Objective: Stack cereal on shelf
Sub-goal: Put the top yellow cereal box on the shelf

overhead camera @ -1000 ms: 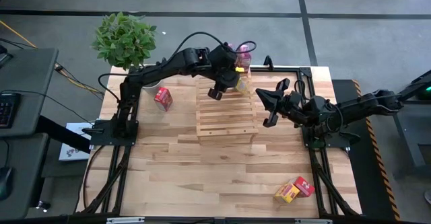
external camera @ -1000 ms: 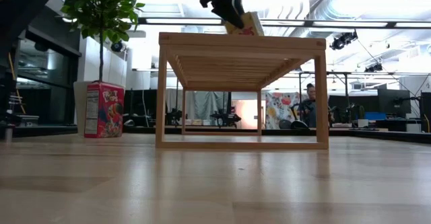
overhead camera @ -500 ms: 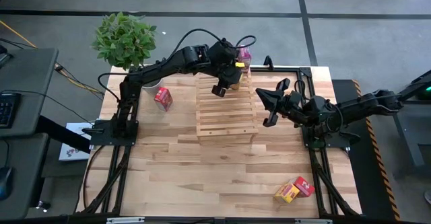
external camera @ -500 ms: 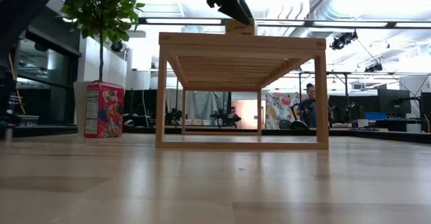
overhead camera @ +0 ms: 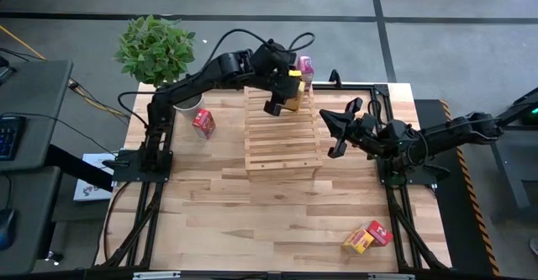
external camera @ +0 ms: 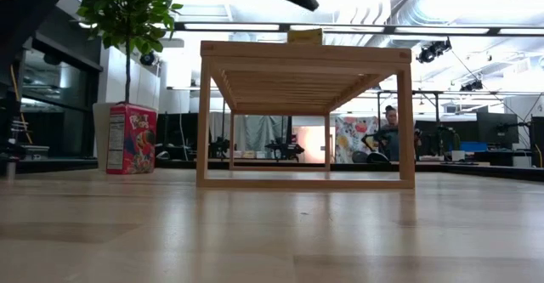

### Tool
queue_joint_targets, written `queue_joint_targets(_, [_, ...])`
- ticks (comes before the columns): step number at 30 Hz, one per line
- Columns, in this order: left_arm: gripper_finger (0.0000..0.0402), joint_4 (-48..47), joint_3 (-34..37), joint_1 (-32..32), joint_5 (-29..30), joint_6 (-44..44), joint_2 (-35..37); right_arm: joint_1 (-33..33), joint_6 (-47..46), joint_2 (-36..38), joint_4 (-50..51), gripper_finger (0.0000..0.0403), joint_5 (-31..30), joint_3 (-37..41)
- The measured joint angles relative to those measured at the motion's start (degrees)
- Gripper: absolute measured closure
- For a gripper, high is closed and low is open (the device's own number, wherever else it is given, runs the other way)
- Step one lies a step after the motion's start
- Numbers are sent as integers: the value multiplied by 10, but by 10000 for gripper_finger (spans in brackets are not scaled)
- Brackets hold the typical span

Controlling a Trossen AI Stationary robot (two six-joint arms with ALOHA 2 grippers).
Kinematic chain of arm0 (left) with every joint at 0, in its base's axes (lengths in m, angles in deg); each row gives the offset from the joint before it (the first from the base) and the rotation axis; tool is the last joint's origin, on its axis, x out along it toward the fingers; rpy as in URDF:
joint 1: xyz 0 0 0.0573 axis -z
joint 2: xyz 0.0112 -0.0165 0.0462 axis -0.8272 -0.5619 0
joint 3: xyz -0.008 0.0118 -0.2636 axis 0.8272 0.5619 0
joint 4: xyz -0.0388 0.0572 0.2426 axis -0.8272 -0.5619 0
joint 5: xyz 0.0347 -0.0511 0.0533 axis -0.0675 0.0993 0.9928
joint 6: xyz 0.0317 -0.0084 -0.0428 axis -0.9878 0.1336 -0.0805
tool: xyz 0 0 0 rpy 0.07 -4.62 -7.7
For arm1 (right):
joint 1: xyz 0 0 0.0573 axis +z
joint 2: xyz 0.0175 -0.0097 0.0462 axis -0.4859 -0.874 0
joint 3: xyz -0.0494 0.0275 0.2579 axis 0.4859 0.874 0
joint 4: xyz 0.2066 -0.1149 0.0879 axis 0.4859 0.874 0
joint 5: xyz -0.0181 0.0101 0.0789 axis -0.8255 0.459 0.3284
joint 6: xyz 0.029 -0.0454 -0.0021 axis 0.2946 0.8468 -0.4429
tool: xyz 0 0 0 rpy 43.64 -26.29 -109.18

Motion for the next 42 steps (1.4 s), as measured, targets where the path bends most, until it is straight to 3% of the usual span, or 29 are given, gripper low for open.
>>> queue_joint_targets(5, [192,-2,0,-1,14,11,30,-2,0,0,17,402,-7,0])
queue_joint_targets(8, [192,-7,0,-14,-19,56,65,-8,-3,1,47,397,-32,0])
queue_joint_targets(12, [192,-44,-1,-70,-160,151,106,-37,-29,1,122,351,-65,0])
queue_joint_targets(16, [194,-78,24,-130,-318,201,130,-89,-91,1,198,265,-35,0])
queue_joint_targets(19, [200,-62,94,-157,-383,200,159,-138,-140,-1,239,193,4,0])
queue_joint_targets(24, [214,63,275,-165,-379,194,221,-217,-172,-16,281,114,109,0])
queue_joint_targets(29, [227,293,471,-179,-370,239,304,-254,-162,-45,275,98,178,0])
queue_joint_targets(36, [231,590,681,-181,-330,302,375,-256,-96,-86,236,97,177,-1])
queue_joint_targets(42, [232,700,761,-182,-311,341,376,-256,-55,-138,281,97,159,-57])
